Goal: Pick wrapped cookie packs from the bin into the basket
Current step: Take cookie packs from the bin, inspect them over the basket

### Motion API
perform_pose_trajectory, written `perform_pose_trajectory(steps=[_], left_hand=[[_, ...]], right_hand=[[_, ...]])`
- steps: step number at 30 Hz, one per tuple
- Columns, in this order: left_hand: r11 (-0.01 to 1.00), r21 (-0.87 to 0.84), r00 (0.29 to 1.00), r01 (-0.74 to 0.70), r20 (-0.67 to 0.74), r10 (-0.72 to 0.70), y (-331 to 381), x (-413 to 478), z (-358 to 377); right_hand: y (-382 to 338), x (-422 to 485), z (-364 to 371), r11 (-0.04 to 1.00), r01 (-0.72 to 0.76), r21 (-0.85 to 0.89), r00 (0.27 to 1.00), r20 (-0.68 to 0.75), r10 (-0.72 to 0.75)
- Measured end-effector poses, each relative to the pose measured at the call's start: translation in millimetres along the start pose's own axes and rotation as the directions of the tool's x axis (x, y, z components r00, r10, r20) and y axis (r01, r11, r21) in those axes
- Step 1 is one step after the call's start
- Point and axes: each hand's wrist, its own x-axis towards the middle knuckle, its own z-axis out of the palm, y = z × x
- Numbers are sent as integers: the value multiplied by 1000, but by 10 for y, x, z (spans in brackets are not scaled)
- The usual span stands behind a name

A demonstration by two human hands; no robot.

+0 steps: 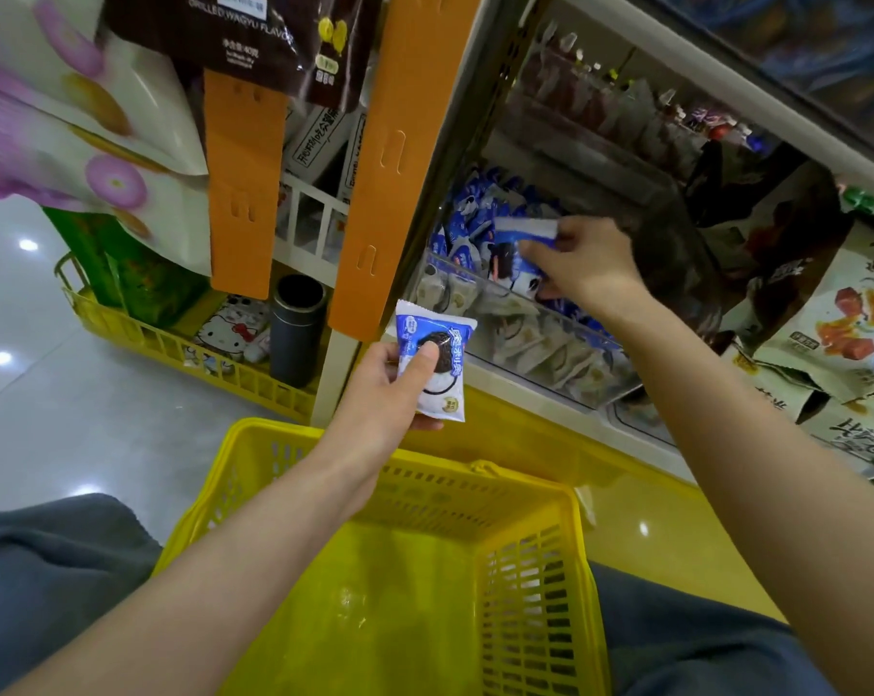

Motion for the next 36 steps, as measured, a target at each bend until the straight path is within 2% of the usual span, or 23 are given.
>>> perform_pose_trajectory(steps=[3, 7, 10, 16, 20, 23, 25, 27, 29, 32, 34, 36], left_hand=[[1000, 4, 1000, -1, -7, 1, 32, 16, -18], [1000, 6, 1000, -2, -8, 2, 50, 32, -28], [1000, 2, 1000, -12, -4, 12, 67, 46, -35], [999, 36, 999, -38, -6, 38, 90, 92, -56], [998, 50, 1000, -23, 20, 22, 72, 111, -51], [999, 46, 998, -18, 54, 15, 15, 112, -13], [997, 75, 996, -14, 84, 7, -46, 103, 7], [994, 110, 992, -20, 124, 6, -112, 91, 29], [992, 126, 987, -25, 162, 5, -175, 79, 57], [983, 179, 973, -28, 230, -14, -266, 55, 102], [972, 232, 956, -27, 292, -43, -317, 24, 139], [965, 262, 942, -27, 330, -64, -366, -10, 178]], right_hand=[[9, 119, 87, 983, -8, -185, 976, 212, 48], [17, 231, 193, 942, 74, -327, 972, 236, 5], [-20, 281, 277, 982, 60, -178, 975, 223, -19], [-20, 273, 155, 996, -90, 8, 881, 467, 76], [-5, 121, 161, 998, -43, -53, 934, 352, 59], [-19, -118, 143, 993, 112, 24, 992, 57, -114], [9, -385, 117, 945, 308, 112, 943, -164, -288], [96, -681, 136, 904, 399, 154, 905, -224, -362], [252, -929, 216, 918, 346, 192, 935, -147, -322], [488, -1157, 362, 951, 74, 299, 993, 64, -97], [578, -1245, 435, 886, -116, 449, 977, 212, 20], [631, -1292, 455, 809, -229, 541, 956, 282, 82]])
